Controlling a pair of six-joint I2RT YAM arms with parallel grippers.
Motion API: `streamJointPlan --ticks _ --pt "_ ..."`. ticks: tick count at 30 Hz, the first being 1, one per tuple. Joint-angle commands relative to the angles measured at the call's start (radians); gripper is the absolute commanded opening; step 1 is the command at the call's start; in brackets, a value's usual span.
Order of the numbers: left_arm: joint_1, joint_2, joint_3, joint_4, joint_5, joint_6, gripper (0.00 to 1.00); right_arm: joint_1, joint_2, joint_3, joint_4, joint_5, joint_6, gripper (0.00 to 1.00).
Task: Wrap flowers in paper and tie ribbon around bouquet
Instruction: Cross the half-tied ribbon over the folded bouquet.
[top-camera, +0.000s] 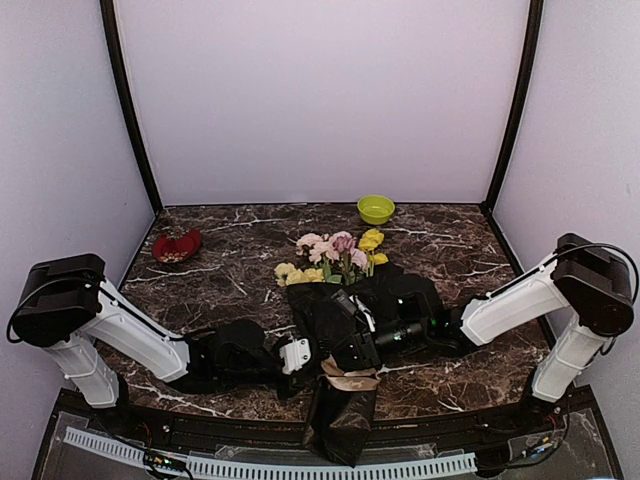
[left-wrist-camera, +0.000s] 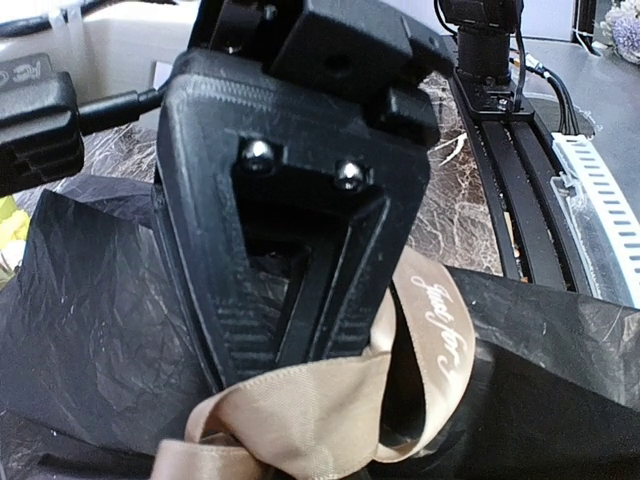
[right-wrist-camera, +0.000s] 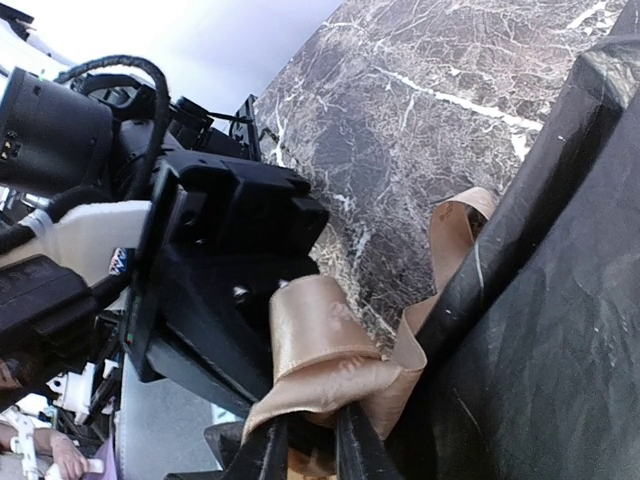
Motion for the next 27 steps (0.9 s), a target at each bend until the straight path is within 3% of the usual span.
streamJointPlan --ticks 1,9,16,24,27 --pt "0.002 -0.014 -0.012 0.079 -0.021 -0.02 0.0 0.006 -0.013 0.004 -0.05 0.026 -0.035 0.22" --pt "0.002 -0.01 -0.025 0.113 -0.027 -0.033 0.0 0.009 -0.021 0.017 -0.106 0.035 -0.064 0.23" --pt "0.002 -0.001 -0.019 0.118 -0.042 -0.034 0.0 0.017 -0.02 0.035 -0.108 0.014 -0.07 0.0" --pt "0.002 -0.043 -0.065 0.095 -0.071 -0.037 0.0 0.014 -0.039 0.044 -0.144 0.028 -0.084 0.0" --pt "0.002 -0.065 -0.061 0.026 -0.085 -0.022 0.08 0.013 -0.04 0.051 -0.151 0.028 -0.09 0.0"
